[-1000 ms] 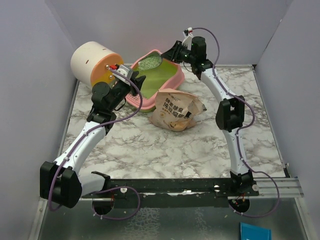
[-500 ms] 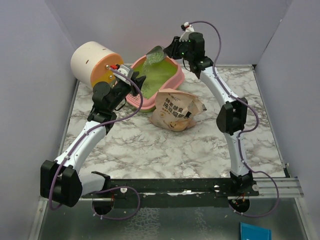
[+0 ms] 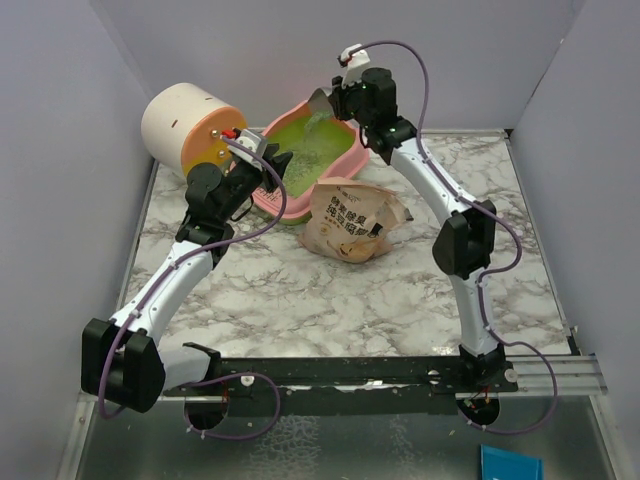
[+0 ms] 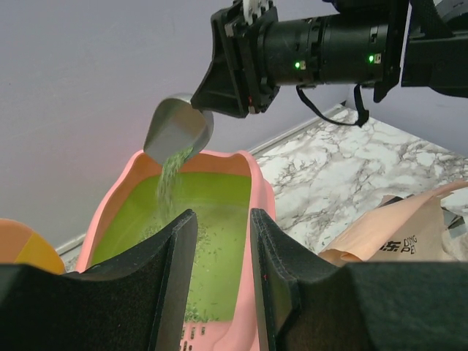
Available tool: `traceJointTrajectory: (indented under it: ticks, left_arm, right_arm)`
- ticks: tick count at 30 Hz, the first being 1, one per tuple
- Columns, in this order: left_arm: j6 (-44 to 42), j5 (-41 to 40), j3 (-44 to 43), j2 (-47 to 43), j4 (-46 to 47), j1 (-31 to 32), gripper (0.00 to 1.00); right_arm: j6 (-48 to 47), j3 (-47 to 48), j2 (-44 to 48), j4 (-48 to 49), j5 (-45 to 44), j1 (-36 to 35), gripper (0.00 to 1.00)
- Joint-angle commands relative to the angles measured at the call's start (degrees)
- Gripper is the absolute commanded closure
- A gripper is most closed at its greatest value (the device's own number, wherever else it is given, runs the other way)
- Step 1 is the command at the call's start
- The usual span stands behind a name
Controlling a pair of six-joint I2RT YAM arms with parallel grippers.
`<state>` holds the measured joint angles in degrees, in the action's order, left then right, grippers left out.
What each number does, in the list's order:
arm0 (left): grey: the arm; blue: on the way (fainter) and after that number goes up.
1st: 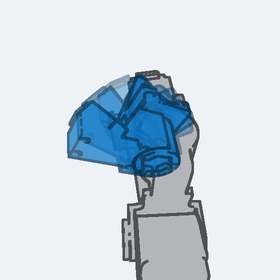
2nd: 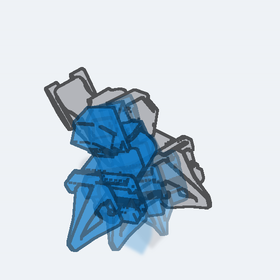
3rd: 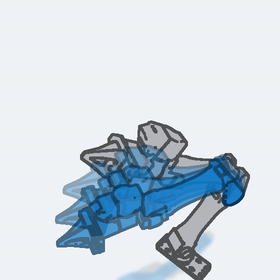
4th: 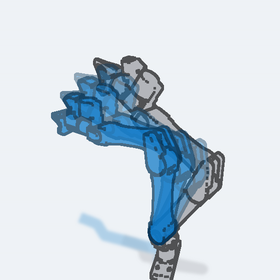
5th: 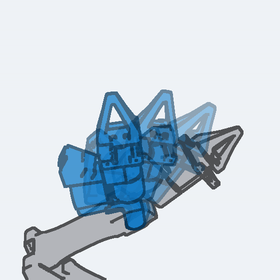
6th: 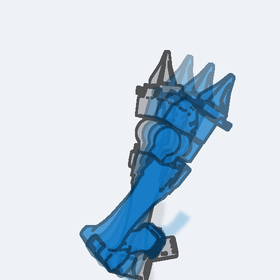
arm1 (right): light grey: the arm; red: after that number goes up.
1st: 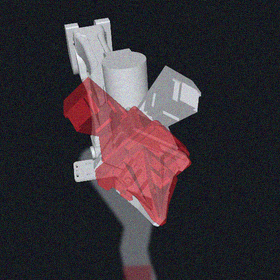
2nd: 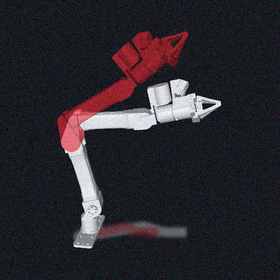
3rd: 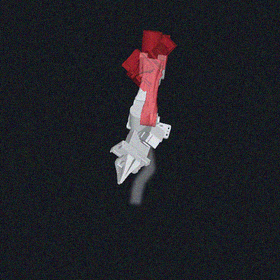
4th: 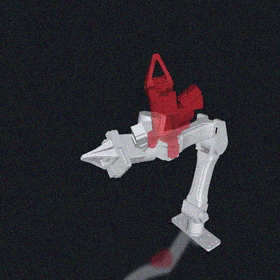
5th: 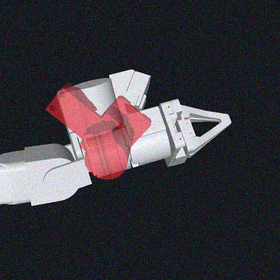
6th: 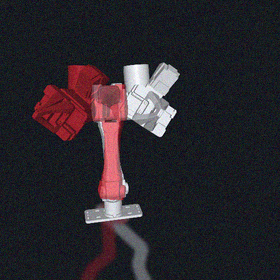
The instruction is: Fill the litter box with clean litter
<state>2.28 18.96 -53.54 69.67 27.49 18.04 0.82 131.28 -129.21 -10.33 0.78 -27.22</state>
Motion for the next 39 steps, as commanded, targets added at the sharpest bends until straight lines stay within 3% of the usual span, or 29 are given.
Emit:
traceJointTrajectory:
  ticks: [1,13,23,28,32,39]
  left_arm:
    - [0.70,1.64,-0.77,0.37,1.52,-0.37,0.62]
    - [0.58,2.97,-0.83,1.12,1.52,-0.29,0.60]
    - [1.95,10.94,-2.02,4.77,1.52,-0.32,0.54]
    - [3.57,17.56,-2.16,7.08,3.58,-0.38,0.47]
    - [4.50,22.83,-1.85,7.82,5.52,-0.46,0.42]
    - [3.79,34.42,-2.31,9.67,6.25,-0.79,0.40]
  right_arm:
    - [-11.41,-2.72,3.98,5.64,-7.85,-2.52,0.99]
    - [-14.11,-11.53,10.07,12.22,-12.86,-3.49,0.99]
    - [-11.17,-25.00,24.00,13.43,-22.28,-3.06,0.99]
    - [-6.12,-35.12,36.16,6.44,-31.27,-2.19,0.99]
    - [-1.07,-44.34,47.42,-0.03,-33.53,-1.70,0.99]
    - [6.48,-50.62,61.02,-16.68,-27.85,-1.68,0.99]
